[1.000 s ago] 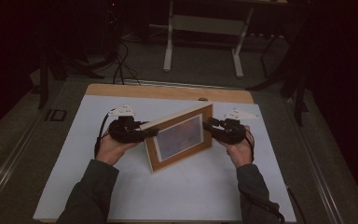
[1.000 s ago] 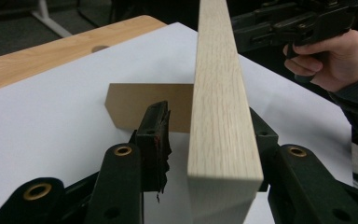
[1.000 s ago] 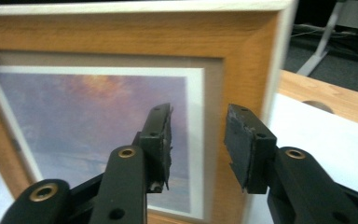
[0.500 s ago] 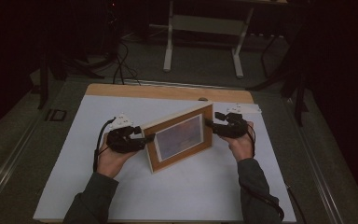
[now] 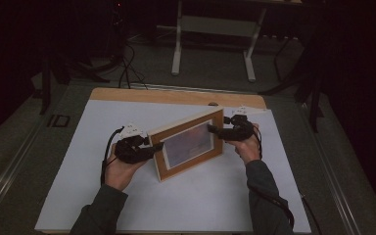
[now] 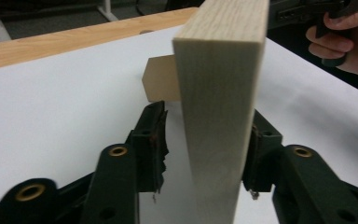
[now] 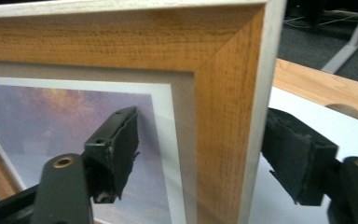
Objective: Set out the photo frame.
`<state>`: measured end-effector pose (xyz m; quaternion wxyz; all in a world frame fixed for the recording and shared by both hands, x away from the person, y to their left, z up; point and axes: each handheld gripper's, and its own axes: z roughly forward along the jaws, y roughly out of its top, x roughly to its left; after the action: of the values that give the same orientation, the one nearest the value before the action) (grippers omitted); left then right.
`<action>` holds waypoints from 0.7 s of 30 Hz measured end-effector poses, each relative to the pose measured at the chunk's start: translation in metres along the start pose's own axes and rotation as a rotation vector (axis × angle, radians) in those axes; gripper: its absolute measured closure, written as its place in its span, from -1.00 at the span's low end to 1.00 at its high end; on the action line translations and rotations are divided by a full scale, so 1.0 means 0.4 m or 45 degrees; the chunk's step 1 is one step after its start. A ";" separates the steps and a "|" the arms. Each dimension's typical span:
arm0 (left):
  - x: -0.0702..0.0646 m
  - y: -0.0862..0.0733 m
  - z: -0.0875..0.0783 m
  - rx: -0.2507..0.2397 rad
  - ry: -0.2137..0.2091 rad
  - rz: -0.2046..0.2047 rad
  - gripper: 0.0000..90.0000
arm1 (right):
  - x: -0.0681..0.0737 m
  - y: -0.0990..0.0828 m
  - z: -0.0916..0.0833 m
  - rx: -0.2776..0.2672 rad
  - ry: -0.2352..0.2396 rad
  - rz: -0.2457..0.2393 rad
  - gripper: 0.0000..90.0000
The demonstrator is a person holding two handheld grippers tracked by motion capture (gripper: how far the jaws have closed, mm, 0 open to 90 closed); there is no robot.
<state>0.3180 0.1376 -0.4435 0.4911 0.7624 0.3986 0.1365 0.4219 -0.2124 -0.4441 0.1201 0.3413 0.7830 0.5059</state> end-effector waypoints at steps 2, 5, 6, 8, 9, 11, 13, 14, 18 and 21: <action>-0.001 0.004 0.000 0.003 0.002 0.008 0.40 | -0.001 0.003 0.005 0.002 0.022 -0.003 -0.41; -0.002 0.012 0.002 0.011 0.001 0.021 0.50 | -0.002 0.006 0.009 0.010 0.050 -0.008 -0.38; -0.001 0.015 0.003 0.018 0.000 0.022 0.50 | -0.004 0.006 0.010 0.011 0.064 -0.002 -0.33; 0.005 0.018 0.005 0.023 -0.005 0.028 0.51 | -0.006 0.006 0.009 0.010 0.076 0.015 -0.30; 0.008 0.019 0.006 0.024 -0.008 0.029 0.51 | -0.009 0.005 0.008 0.007 0.076 0.020 -0.27; 0.015 0.024 0.009 0.028 -0.010 0.037 0.51 | -0.012 0.005 0.005 0.003 0.074 0.024 -0.23; 0.023 0.029 0.013 0.028 -0.007 0.040 0.49 | -0.013 0.005 0.003 0.002 0.064 0.022 -0.19; 0.028 0.030 0.016 0.025 -0.005 0.041 0.48 | -0.013 0.005 0.003 0.001 0.057 0.028 -0.18; 0.046 0.038 0.029 0.005 0.000 0.020 0.43 | -0.017 0.004 -0.001 -0.012 0.035 0.050 -0.10; 0.057 0.044 0.039 -0.008 0.007 0.014 0.38 | -0.019 0.002 -0.004 -0.019 0.019 0.061 -0.05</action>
<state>0.3503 0.1408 -0.4401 0.4918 0.7627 0.3952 0.1425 0.4271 -0.2182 -0.4439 0.1046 0.3552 0.7718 0.5169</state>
